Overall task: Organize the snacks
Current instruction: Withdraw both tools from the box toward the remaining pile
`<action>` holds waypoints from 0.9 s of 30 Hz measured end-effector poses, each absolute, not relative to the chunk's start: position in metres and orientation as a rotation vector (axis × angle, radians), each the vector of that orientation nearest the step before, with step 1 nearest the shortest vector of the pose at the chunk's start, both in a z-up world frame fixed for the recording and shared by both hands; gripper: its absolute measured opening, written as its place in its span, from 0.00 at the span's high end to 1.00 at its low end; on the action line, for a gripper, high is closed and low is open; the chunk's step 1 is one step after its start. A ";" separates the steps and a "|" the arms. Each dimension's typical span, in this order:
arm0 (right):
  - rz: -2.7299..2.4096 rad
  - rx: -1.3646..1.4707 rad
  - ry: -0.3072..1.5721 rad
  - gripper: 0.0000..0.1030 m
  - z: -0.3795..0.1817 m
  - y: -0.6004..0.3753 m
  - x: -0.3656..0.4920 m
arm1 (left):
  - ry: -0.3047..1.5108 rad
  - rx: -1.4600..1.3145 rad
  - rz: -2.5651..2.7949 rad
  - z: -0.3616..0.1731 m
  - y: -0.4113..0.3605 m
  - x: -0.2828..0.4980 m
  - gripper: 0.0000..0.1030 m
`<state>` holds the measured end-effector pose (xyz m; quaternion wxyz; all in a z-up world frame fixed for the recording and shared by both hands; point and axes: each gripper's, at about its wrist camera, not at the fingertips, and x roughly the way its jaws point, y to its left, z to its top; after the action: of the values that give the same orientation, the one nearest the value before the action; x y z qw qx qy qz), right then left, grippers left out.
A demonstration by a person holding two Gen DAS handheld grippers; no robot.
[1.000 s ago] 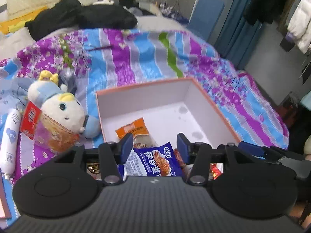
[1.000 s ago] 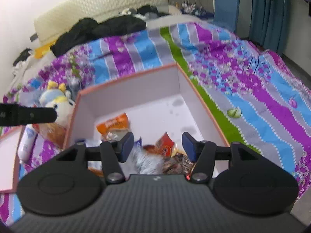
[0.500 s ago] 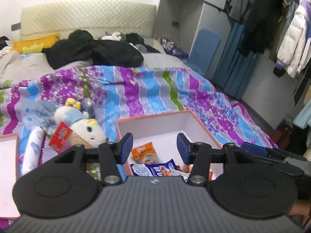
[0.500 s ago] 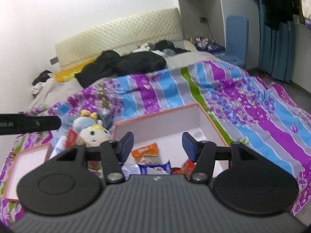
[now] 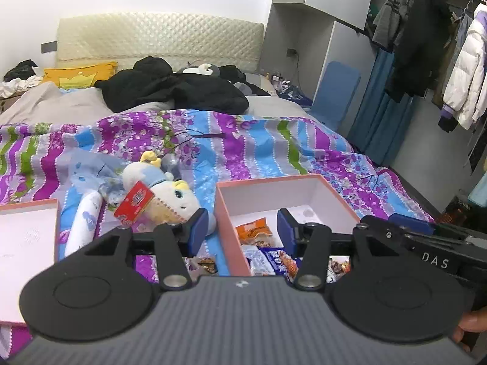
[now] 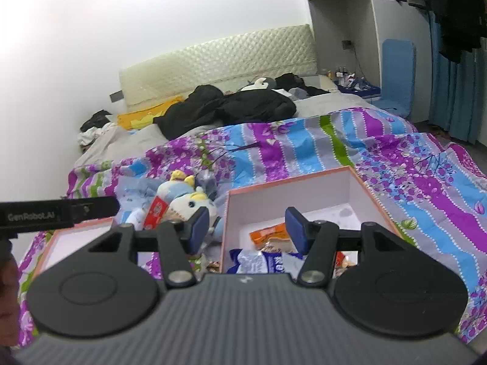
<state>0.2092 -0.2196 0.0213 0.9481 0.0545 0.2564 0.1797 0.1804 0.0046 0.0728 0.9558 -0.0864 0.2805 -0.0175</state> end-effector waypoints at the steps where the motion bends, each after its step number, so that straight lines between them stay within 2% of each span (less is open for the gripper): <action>1: 0.371 0.108 0.522 0.44 0.020 -0.217 0.206 | 0.568 -0.180 -0.036 0.071 0.007 0.177 0.46; 18: 0.433 0.069 0.574 0.44 -0.022 -0.180 0.157 | 0.621 -0.249 0.024 0.011 0.046 0.122 0.43; 22: 0.447 0.061 0.581 0.44 -0.034 -0.173 0.141 | 0.648 -0.270 0.040 -0.009 0.052 0.107 0.39; 27: 0.464 0.053 0.586 0.44 -0.050 -0.166 0.122 | 0.681 -0.270 0.052 -0.031 0.055 0.091 0.37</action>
<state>0.1224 -0.1658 -0.0501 0.9306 0.0260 0.2864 0.2266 0.0906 0.0545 -0.0315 0.9333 -0.1319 0.3329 0.0252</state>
